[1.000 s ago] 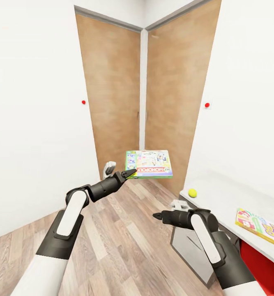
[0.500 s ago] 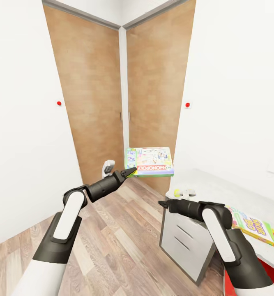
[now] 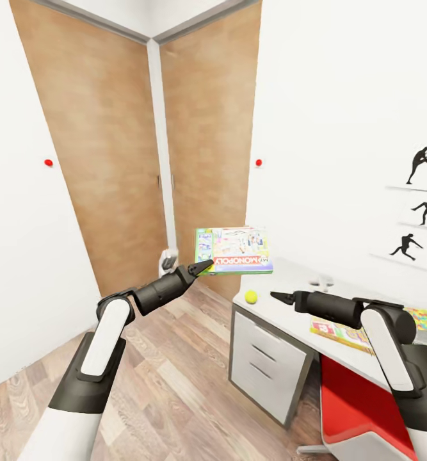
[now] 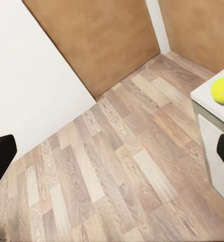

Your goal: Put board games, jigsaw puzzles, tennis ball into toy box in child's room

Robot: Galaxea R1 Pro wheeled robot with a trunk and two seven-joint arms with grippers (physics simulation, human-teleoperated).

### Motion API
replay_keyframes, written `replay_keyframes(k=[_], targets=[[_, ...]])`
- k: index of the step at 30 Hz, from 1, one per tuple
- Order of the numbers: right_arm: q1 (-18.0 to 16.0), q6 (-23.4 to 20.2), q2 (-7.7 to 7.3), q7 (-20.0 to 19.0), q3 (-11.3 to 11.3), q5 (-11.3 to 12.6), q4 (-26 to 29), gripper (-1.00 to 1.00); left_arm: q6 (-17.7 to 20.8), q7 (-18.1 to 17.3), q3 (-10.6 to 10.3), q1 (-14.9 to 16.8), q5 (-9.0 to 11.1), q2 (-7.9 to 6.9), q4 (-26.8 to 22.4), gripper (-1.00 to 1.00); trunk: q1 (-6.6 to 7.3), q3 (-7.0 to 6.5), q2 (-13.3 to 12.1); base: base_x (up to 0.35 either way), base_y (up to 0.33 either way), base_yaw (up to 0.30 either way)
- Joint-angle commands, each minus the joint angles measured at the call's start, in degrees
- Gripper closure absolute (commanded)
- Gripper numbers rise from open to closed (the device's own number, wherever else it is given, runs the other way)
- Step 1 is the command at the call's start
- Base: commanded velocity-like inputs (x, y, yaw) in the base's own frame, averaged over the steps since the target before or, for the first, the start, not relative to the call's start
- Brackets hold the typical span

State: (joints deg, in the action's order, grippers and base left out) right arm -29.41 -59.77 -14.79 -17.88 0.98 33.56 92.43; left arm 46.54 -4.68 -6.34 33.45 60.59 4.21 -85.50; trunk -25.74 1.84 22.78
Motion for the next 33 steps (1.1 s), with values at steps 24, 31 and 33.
replay_keyframes(k=[24,31,33], targets=[[0.0,-0.2,-0.85,-1.3,2.4,-0.5,0.0,-1.0,0.0,-0.4,0.5,-0.1,0.0,0.01,0.0,1.0,-0.04,0.14,0.1,0.0,0.0,-0.289],[0.0,-0.2,-0.85,-1.3,2.5,-0.5,0.0,-1.0,-0.4,-0.3,0.6,-0.8,0.0,0.06,0.4,1.0,-0.04,0.14,0.1,0.0,0.0,-0.289],[0.0,-0.2,-0.85,-1.3,2.5,-0.5,0.0,-1.0,-0.4,-0.2,0.6,-1.1,0.0,0.07,0.4,1.0,-0.04,0.14,0.1,0.0,0.0,-0.289]])
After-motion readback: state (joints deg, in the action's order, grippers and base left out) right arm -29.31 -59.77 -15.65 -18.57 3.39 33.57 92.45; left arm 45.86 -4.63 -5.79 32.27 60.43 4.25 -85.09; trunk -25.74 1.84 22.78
